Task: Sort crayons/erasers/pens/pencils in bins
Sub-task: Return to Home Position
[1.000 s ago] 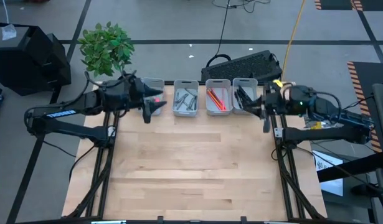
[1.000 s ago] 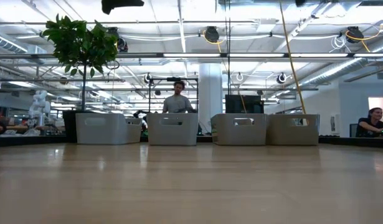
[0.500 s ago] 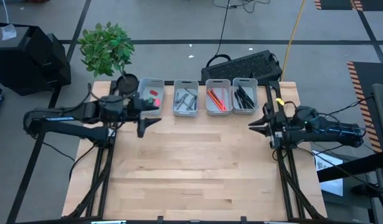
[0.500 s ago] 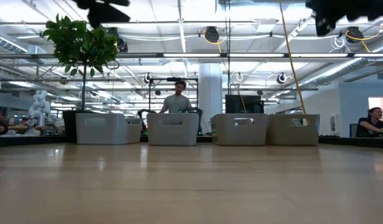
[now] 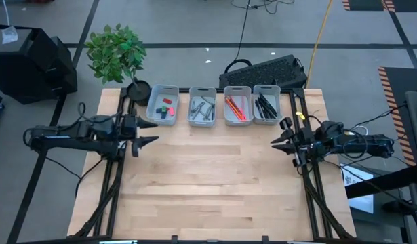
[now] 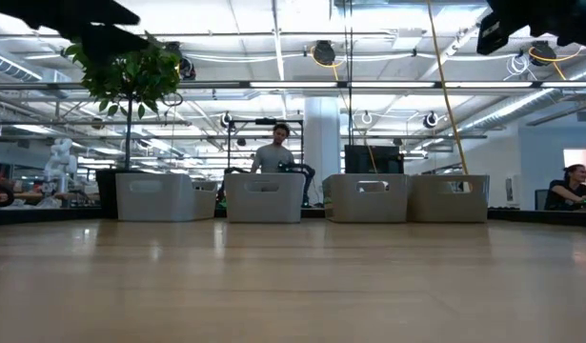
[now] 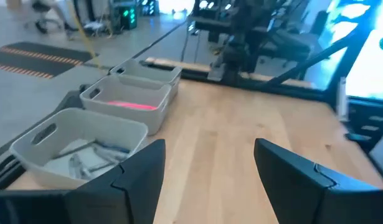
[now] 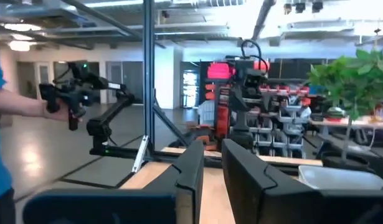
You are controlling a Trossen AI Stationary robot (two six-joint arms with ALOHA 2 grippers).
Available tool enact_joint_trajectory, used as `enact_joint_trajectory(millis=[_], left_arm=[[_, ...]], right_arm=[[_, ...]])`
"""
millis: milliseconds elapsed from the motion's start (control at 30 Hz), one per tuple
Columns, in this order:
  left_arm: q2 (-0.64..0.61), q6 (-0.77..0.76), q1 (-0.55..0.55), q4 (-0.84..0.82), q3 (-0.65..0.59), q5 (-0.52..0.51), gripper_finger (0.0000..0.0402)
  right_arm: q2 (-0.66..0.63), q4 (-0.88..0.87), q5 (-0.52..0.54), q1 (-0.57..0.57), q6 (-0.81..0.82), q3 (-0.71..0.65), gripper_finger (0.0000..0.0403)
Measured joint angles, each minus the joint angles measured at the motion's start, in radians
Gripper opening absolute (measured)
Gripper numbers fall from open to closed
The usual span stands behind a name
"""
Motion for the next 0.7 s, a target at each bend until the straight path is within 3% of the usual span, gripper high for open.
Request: enact_joint_trajectory(millis=[167, 367, 567, 700], left_arm=[[-0.066, 0.0, -0.06, 0.003, -0.047, -0.048, 0.025], [-0.101, 0.024, -0.091, 0.002, -0.091, -0.144, 0.025], [-0.138, 0.001, -0.095, -0.009, -0.112, -0.13, 0.025], [-0.178, -0.036, -0.109, -0.07, -0.113, -0.15, 0.025]], right_arm=[[0.0, 0.009, 0.014, 0.048, 0.043, 0.0, 0.0051], [-0.049, 0.0, 0.11, 0.049, 0.047, 0.0, 0.0051], [-0.118, -0.057, 0.063, 0.05, 0.034, -0.009, 0.0051], [-0.15, 0.009, 0.065, 0.049, 0.076, -0.083, 0.0051]])
